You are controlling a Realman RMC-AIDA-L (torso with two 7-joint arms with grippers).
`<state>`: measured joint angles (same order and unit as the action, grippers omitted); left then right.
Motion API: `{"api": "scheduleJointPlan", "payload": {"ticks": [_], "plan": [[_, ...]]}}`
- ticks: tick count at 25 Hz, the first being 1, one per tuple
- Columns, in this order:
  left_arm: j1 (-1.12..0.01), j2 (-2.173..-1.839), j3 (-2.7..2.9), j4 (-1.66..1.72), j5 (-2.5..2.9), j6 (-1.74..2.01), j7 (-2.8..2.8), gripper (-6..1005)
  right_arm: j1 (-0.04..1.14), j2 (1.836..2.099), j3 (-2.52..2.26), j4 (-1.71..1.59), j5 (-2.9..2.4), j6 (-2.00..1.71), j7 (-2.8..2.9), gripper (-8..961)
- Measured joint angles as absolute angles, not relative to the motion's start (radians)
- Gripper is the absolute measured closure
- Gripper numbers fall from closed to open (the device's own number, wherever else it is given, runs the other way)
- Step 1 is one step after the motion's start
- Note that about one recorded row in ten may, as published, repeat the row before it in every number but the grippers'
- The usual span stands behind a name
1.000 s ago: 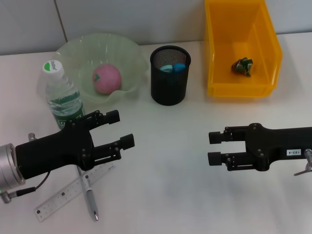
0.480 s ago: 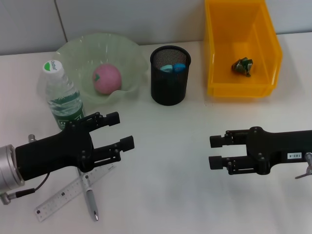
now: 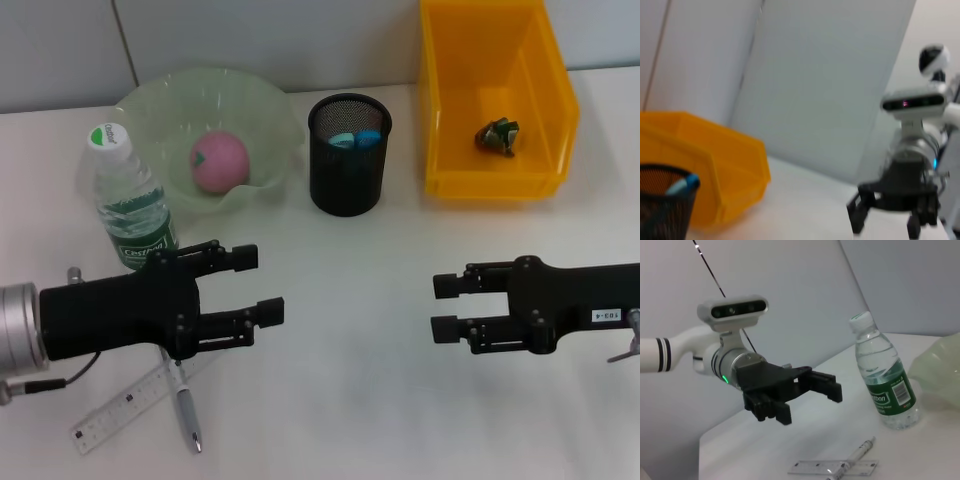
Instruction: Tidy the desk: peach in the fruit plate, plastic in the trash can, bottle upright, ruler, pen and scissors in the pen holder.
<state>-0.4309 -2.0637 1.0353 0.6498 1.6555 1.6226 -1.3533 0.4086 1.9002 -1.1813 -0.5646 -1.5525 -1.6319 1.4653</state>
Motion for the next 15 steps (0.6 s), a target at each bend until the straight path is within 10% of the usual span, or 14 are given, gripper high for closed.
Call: {"api": "scheduleJointPlan", "payload": {"ticks": [15], "plan": [[-0.519,-2.069,1.107,1.073,2.023,1.602,-1.789,225,0.408,1.903,-1.096,-0.57,-1.643,-1.63,1.469,268]]}}
